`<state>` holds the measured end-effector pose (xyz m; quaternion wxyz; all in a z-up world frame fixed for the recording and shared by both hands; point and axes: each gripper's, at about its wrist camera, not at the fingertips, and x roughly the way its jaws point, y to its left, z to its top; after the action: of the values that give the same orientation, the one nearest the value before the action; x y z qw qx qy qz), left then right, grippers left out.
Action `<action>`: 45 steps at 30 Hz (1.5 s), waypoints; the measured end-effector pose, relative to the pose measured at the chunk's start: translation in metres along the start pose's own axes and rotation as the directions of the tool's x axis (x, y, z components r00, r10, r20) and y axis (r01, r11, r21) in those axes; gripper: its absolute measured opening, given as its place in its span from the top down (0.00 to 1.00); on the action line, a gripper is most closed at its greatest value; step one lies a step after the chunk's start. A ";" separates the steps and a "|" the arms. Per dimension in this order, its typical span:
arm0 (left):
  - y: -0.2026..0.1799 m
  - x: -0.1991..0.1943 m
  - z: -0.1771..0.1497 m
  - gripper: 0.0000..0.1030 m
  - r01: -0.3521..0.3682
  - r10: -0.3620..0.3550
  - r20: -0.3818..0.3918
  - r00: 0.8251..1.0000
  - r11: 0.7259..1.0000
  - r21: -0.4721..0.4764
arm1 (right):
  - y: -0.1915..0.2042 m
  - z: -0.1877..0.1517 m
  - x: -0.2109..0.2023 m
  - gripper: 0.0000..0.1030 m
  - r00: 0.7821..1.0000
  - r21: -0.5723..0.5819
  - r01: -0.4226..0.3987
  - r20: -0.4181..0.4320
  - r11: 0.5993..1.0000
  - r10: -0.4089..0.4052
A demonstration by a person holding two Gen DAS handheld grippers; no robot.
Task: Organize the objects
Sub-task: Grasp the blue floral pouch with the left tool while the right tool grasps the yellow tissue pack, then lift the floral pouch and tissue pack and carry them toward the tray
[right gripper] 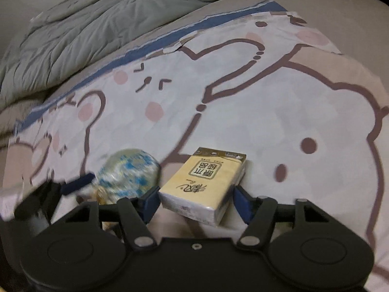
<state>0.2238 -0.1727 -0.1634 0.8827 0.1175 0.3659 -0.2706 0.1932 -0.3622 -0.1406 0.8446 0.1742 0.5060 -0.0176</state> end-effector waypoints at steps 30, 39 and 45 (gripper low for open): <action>-0.004 0.013 0.013 0.19 -0.131 0.123 -0.061 0.991 0.979 -0.156 | -0.033 -0.001 0.011 0.41 0.997 0.155 0.071 -0.021 0.985 -0.069; 0.008 -0.025 0.025 0.19 -0.147 0.150 0.002 0.989 0.973 -0.181 | -0.026 0.000 -0.013 0.41 0.996 0.139 0.063 0.052 0.988 -0.071; 0.017 -0.059 0.031 0.19 -0.158 0.170 0.043 0.984 0.966 -0.203 | -0.009 0.000 -0.036 0.41 0.992 0.082 0.042 0.114 0.996 -0.051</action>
<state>0.2175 -0.1482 -0.0995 0.9200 0.0506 0.3534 -0.1619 0.1736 -0.3761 -0.1122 0.8643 0.1947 0.4587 -0.0676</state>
